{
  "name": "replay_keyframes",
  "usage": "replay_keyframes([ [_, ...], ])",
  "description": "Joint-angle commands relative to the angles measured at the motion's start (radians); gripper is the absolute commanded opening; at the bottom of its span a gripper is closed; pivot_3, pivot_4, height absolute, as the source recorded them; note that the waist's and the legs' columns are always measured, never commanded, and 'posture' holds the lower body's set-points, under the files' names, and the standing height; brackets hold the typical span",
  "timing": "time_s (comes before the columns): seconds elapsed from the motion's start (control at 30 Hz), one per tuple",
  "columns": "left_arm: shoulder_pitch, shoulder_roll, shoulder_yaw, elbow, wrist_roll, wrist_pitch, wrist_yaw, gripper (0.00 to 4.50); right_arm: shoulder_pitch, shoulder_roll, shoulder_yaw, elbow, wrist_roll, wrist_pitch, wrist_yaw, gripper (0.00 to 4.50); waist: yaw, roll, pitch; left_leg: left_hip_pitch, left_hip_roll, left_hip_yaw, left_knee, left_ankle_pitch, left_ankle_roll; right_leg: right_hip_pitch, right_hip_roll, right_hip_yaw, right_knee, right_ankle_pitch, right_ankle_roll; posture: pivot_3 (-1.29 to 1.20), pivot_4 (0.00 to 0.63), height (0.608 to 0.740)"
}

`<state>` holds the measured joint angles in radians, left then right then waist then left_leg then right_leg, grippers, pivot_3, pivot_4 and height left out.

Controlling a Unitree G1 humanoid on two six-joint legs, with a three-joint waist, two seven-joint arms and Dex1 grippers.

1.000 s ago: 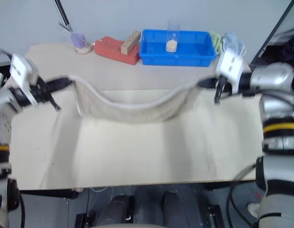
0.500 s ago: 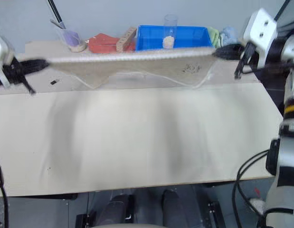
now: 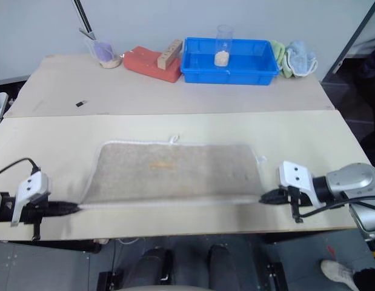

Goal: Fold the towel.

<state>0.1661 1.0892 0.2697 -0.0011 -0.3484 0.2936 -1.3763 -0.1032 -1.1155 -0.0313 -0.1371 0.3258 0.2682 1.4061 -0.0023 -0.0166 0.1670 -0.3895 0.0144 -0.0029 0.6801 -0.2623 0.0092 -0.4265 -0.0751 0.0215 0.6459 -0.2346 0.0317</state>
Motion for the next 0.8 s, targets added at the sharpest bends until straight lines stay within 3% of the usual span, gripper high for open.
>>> replay_keyframes([
  [0.03, 0.016, 0.037, 0.076, -0.023, -0.027, 0.037, -0.008, 0.0, -0.026, -0.016, -0.062, -0.045, 0.051, 0.082, -0.024, 0.03, -0.001, -0.001, 0.0, 0.004, 0.0, 0.0, 0.0, 0.0, 0.0, 0.003, 0.001, 0.0, 0.0, -0.001, -0.001, 0.0, 0.15, 0.74],
  [0.27, -0.214, 0.016, -0.012, 0.113, -0.016, 0.078, 0.027, 0.0, -0.228, 0.039, 0.006, 0.099, 0.029, 0.188, -0.083, 0.03, -0.001, -0.001, 0.0, 0.005, 0.001, 0.0, -0.001, 0.0, 0.0, 0.003, 0.005, 0.0, 0.001, -0.002, -0.003, 0.0, 0.15, 0.74],
  [0.53, -0.635, -0.1, -0.19, 0.391, 0.083, 0.068, 0.093, 0.0, -0.491, 0.149, 0.128, 0.314, -0.058, 0.283, -0.155, 0.03, -0.003, -0.002, 0.0, 0.002, -0.001, -0.001, 0.0, -0.001, 0.001, 0.002, 0.004, 0.0, 0.001, -0.001, -0.002, 0.0, 0.15, 0.74],
  [0.8, -0.806, -0.181, -0.253, 0.582, 0.167, -0.018, 0.149, 0.0, -0.602, 0.214, 0.171, 0.457, -0.13, 0.267, -0.179, 0.03, -0.01, -0.002, 0.0, 0.0, -0.001, 0.0, 0.0, -0.001, 0.001, 0.0, 0.004, 0.0, 0.001, -0.001, -0.002, 0.0, 0.15, 0.74],
])
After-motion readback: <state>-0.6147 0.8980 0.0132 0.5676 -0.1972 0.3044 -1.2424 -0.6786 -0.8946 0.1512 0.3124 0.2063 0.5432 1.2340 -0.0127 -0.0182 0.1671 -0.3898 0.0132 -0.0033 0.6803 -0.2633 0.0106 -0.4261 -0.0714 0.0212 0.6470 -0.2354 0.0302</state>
